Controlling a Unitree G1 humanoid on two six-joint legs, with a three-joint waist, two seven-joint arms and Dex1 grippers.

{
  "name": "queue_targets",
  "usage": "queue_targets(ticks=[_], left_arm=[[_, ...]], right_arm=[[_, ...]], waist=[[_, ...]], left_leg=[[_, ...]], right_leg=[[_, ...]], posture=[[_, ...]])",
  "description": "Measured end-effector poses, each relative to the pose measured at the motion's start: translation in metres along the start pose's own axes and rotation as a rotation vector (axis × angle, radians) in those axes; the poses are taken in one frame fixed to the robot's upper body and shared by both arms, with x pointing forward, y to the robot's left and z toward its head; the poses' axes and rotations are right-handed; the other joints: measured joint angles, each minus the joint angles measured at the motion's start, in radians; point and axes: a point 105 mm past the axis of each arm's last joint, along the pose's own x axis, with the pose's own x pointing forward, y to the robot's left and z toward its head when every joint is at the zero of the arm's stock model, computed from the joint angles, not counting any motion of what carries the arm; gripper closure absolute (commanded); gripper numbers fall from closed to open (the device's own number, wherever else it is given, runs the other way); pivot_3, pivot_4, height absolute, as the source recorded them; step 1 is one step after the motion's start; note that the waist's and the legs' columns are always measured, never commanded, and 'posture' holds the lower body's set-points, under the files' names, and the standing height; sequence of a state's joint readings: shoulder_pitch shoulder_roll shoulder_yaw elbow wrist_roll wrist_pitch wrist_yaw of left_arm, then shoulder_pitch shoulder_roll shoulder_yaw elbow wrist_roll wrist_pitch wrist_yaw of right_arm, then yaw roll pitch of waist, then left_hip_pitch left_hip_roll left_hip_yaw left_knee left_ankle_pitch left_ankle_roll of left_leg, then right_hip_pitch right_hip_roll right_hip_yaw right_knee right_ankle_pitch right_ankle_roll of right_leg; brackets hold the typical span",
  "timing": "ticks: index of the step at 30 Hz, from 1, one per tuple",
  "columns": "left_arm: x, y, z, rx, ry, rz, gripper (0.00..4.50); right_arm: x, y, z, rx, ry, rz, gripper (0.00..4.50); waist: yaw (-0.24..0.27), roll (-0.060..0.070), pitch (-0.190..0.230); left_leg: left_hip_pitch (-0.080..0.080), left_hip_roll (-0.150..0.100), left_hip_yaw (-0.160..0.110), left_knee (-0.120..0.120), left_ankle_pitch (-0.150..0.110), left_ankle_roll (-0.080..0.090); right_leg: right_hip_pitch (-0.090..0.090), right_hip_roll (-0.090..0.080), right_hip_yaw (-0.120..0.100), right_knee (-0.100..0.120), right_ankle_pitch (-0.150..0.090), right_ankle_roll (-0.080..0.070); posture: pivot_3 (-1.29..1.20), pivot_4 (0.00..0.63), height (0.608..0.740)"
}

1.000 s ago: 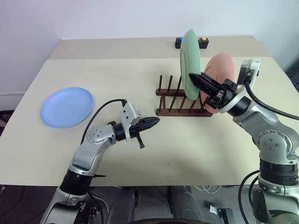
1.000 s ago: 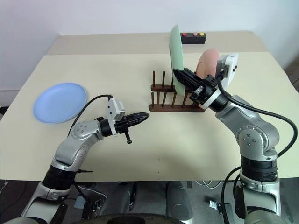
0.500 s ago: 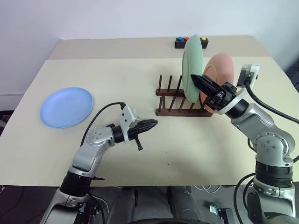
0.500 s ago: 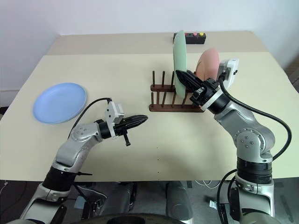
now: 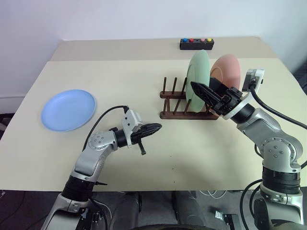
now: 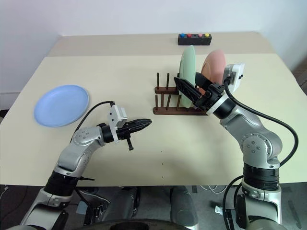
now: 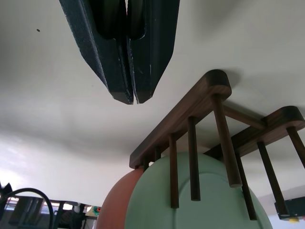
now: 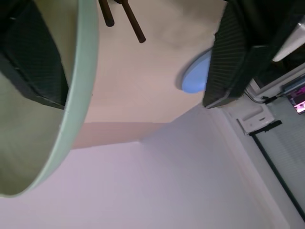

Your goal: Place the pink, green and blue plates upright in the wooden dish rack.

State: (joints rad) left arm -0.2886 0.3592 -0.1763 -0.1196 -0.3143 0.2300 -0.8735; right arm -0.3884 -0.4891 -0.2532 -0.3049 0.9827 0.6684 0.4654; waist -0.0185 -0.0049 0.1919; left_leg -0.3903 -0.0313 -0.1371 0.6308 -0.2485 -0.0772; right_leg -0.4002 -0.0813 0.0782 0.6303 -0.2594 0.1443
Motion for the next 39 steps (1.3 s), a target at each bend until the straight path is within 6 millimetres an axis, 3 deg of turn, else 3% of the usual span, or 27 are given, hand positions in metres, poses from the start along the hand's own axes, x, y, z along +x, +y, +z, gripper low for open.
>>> queue_targets(ticks=[9, 14, 24, 31, 34, 39], left_arm=[[0.000, 0.000, 0.000, 0.000, 0.000, 0.001, 4.47], [0.000, 0.001, 0.000, 0.000, 0.003, 0.003, 4.47], [-0.001, 0.002, 0.000, 0.003, 0.007, 0.009, 4.47], [-0.022, 0.030, 0.011, 0.060, 0.018, 0.121, 4.47], [-0.033, 0.044, 0.014, 0.060, 0.019, 0.205, 3.58], [-0.080, 0.092, 0.023, 0.043, 0.026, 0.524, 1.08]], right_arm=[[-0.005, -0.010, 0.008, -0.215, 0.069, -0.079, 0.10], [-0.008, -0.005, 0.021, -0.337, 0.095, -0.079, 0.10], [-0.007, 0.016, 0.041, -0.521, 0.101, -0.015, 0.10], [0.003, 0.042, 0.057, -0.593, 0.045, 0.090, 0.10], [0.010, 0.047, 0.043, -0.598, 0.081, 0.127, 0.02], [0.022, 0.055, 0.016, -0.682, 0.160, 0.203, 0.02]], waist=[[0.000, 0.000, 0.000], [0.002, 0.000, 0.000], [0.002, 0.000, 0.000], [0.001, 0.000, 0.000], [0.001, 0.000, 0.000], [-0.003, -0.001, 0.000]], left_leg=[[0.000, 0.000, 0.000, 0.000, 0.000, 0.000], [0.000, 0.000, 0.000, 0.000, 0.000, 0.000], [-0.001, 0.000, 0.000, 0.000, 0.000, 0.000], [-0.001, 0.000, 0.000, 0.000, 0.000, 0.000], [-0.001, 0.000, 0.000, 0.000, 0.000, 0.000], [-0.001, 0.001, 0.000, -0.001, 0.000, 0.000]], right_leg=[[0.000, 0.000, 0.000, 0.000, 0.000, 0.000], [0.000, 0.000, 0.000, 0.000, 0.000, 0.000], [0.000, 0.000, 0.000, -0.001, 0.000, 0.000], [-0.001, 0.000, 0.000, -0.001, 0.000, 0.000], [-0.001, 0.000, 0.000, -0.001, 0.000, 0.000], [-0.003, 0.000, 0.000, 0.000, 0.000, 0.000]], posture=[[0.00, 0.150, 0.740], [0.00, 0.150, 0.740], [0.00, 0.150, 0.740], [0.00, 0.150, 0.740], [0.00, 0.150, 0.740], [0.00, 0.150, 0.740]])
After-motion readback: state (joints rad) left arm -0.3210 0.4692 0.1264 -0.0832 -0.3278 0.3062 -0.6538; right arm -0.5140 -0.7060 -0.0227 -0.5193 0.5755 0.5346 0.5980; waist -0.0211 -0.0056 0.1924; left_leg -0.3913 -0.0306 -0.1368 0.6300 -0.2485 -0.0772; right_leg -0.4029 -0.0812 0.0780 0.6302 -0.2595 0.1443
